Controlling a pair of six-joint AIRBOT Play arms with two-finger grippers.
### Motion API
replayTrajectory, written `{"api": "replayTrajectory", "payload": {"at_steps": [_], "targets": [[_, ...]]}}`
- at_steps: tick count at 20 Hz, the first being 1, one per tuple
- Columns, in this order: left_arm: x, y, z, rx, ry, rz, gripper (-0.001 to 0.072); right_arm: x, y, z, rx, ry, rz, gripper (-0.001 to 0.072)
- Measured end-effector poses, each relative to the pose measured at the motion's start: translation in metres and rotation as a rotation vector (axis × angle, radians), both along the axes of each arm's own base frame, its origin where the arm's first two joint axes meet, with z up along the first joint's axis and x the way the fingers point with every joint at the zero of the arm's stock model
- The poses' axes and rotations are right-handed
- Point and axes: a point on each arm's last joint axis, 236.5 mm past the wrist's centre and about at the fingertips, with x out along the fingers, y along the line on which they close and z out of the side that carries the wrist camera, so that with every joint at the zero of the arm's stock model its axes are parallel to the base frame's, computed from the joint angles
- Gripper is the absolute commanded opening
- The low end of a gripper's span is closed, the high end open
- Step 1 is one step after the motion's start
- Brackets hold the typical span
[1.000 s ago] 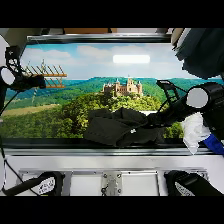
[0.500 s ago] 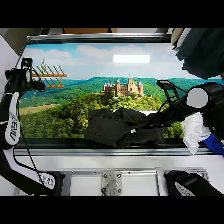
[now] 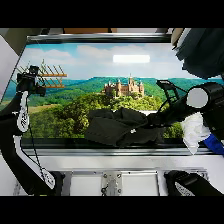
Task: Fold the clothes and pants, and hang the long-sleeved shirts on hangers.
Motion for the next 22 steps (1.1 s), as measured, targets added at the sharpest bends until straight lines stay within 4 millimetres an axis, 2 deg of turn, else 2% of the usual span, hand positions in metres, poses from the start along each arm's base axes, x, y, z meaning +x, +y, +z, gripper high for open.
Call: {"api": "replayTrajectory", "payload": {"at_steps": [3,4,7,8,13,16,19,22], "targets": [[-0.001,0.005,-0.008,0.001,0.003,-0.004,0.0712,0.000,0.000,0.000,0.000,0.001,0.000,0.0018],[-0.002,0.006,-0.011,0.002,0.005,-0.007,0.0593,0.000,0.000,0.000,-0.001,0.001,0.000,0.0018],[-0.005,0.005,-0.019,-0.007,0.014,-0.009,0.0137,0.000,0.000,0.000,0.000,0.001,0.000,0.0018],[-0.007,0.006,-0.021,0.000,0.026,-0.015,0.0031,0.000,0.000,0.000,-0.001,0.001,0.000,0.0018],[-0.010,0.005,-0.022,-0.011,0.032,-0.003,0.0017,0.000,0.000,0.000,-0.001,0.002,0.000,0.0018],[-0.014,0.002,-0.014,-0.019,0.032,0.012,0.0017,0.000,0.000,0.000,-0.001,0.001,0.000,0.0018],[-0.009,-0.007,0.018,0.000,-0.003,-0.002,0.0017,0.000,0.000,0.000,0.000,0.002,0.001,0.0018],[-0.001,-0.028,0.061,0.017,-0.058,-0.036,0.0017,0.000,0.000,0.000,0.000,0.002,0.001,0.0018]]}}
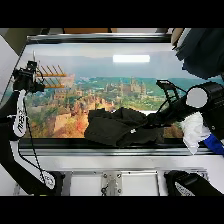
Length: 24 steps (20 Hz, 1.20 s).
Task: Fold the clothes and pants, and hang the long-sleeved shirts on hangers.
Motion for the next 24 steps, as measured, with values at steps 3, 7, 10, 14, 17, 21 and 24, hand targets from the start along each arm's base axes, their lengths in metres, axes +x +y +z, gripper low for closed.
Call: {"api": "replayTrajectory", "payload": {"at_steps": [3,7,10,14,17,21,24], "targets": [[0.005,-0.030,0.048,0.012,-0.067,-0.048,0.0018,0.000,0.000,0.000,0.000,0.000,0.000,0.0018],[0.007,-0.078,0.112,0.023,-0.164,-0.137,0.0017,0.000,0.000,0.000,0.000,0.000,0.000,0.0018],[0.004,-0.111,0.150,0.023,-0.228,-0.197,0.0017,0.000,0.000,0.000,0.000,0.000,0.000,0.0018],[-0.005,-0.146,0.187,0.023,-0.284,-0.270,0.0017,0.000,0.000,0.000,0.000,0.000,0.000,0.0018],[-0.027,-0.197,0.205,-0.024,-0.235,-0.458,0.0017,0.000,0.000,0.000,0.000,0.000,0.000,0.0018],[-0.081,-0.264,0.188,-0.258,-0.037,-0.800,0.0017,0.000,0.000,0.000,0.000,0.000,0.000,0.0018],[-0.125,-0.306,0.198,-0.498,0.017,-1.029,0.0018,0.000,0.000,0.000,0.000,0.000,0.000,0.0018]]}}
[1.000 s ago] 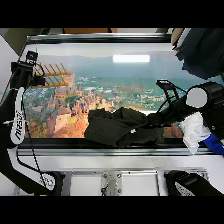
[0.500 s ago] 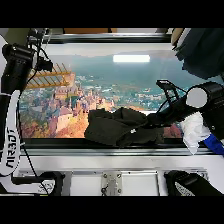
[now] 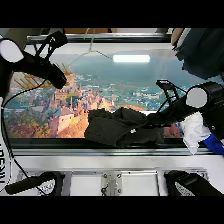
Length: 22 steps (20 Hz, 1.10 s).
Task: Fold the clothes and pants, and hang the long-sleeved shirts on hangers.
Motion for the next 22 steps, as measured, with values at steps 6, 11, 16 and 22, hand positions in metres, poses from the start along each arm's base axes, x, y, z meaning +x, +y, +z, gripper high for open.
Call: {"api": "replayTrajectory", "payload": {"at_steps": [6,11,16,22], "targets": [[-0.042,-0.003,0.023,-0.141,0.031,-0.220,0.0016,0.000,0.000,0.000,0.000,0.000,0.000,0.0018],[-0.080,0.013,-0.002,-0.147,0.052,-0.441,0.0016,0.000,0.000,0.000,0.000,0.000,0.000,0.0018],[-0.134,0.013,-0.036,-0.336,-0.005,-0.542,0.0016,0.000,0.000,0.000,0.000,0.000,0.000,0.0018],[-0.166,0.002,-0.068,-0.416,0.048,-0.541,0.0016,0.000,0.000,0.000,0.000,0.000,0.000,0.0018]]}}
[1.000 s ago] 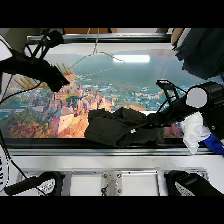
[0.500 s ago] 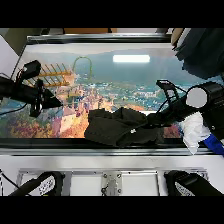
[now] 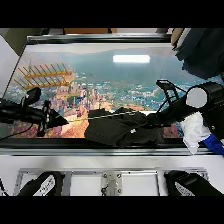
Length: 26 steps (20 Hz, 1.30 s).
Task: Fold the clothes and pants, and hang the long-sleeved shirts on hangers.
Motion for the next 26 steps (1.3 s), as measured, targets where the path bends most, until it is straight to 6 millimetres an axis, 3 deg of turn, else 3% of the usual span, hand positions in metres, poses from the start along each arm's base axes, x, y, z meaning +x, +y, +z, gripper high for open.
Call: {"api": "replayTrajectory", "payload": {"at_steps": [7,18,26], "targets": [[-0.018,-0.008,-0.019,-0.015,0.012,0.011,0.0016,-0.002,0.001,0.001,0.006,0.009,0.001,0.0018],[-0.037,-0.023,-0.035,0.016,0.030,-0.061,0.0017,0.017,-0.009,0.022,0.034,-0.052,-0.071,0.0018],[-0.020,-0.027,-0.039,0.034,-0.010,-0.007,0.0017,0.016,-0.005,0.025,0.054,-0.045,-0.079,0.0017]]}}
